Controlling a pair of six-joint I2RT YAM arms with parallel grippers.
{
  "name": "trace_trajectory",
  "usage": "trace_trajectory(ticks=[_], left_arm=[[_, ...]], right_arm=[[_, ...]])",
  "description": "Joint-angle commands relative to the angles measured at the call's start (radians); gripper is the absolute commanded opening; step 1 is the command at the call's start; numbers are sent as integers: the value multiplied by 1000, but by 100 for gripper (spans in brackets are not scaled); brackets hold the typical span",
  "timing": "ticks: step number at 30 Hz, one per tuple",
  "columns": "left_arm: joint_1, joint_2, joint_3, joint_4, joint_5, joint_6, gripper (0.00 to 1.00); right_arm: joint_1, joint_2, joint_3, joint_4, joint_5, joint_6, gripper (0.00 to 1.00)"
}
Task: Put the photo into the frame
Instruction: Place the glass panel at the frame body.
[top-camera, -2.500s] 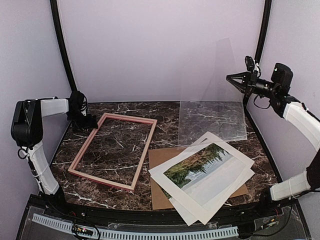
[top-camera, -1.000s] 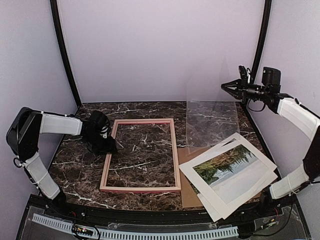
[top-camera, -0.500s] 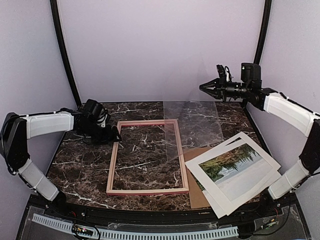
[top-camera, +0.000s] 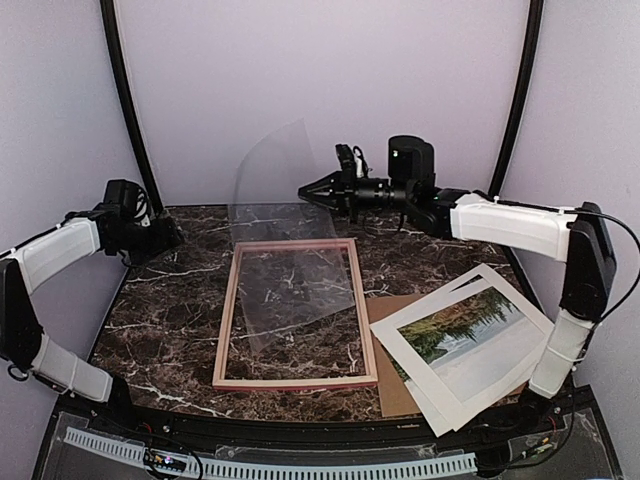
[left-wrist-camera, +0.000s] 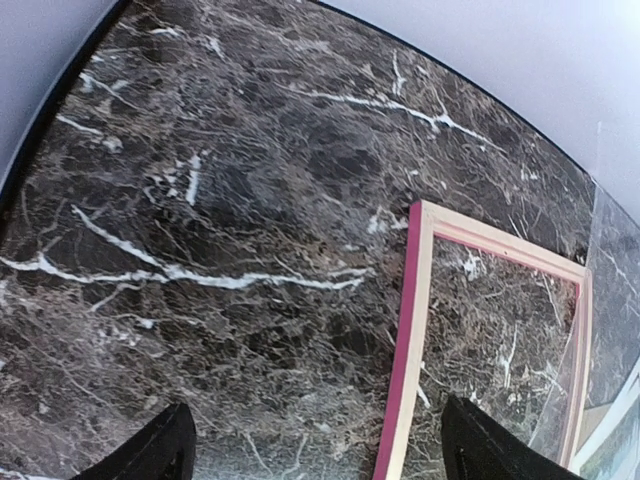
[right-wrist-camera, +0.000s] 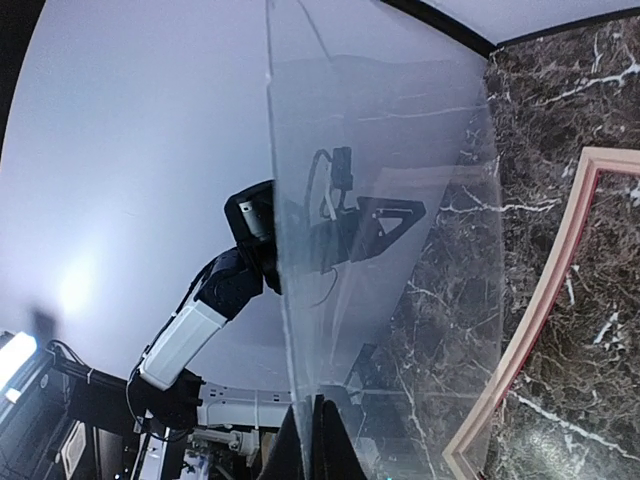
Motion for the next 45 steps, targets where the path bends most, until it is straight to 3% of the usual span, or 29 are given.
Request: trace_trajectory(ticks=[1, 8, 18, 28, 45], left_arm=[[26, -57, 16, -32, -99, 18, 88], [26, -67, -10, -18, -113, 41, 88], [22, -51, -76, 56, 58, 54, 96], [-45, -40, -115, 109, 103, 44, 98], [-163, 25, -103, 130, 91, 38, 98]], right_arm=[[35, 49, -41, 247, 55, 154, 0], [28, 106, -211, 270, 118, 173, 0], [12, 118, -342, 136, 235, 41, 0], [9, 111, -357, 37, 300, -59, 0], [5, 145, -315, -22, 279, -127, 0]])
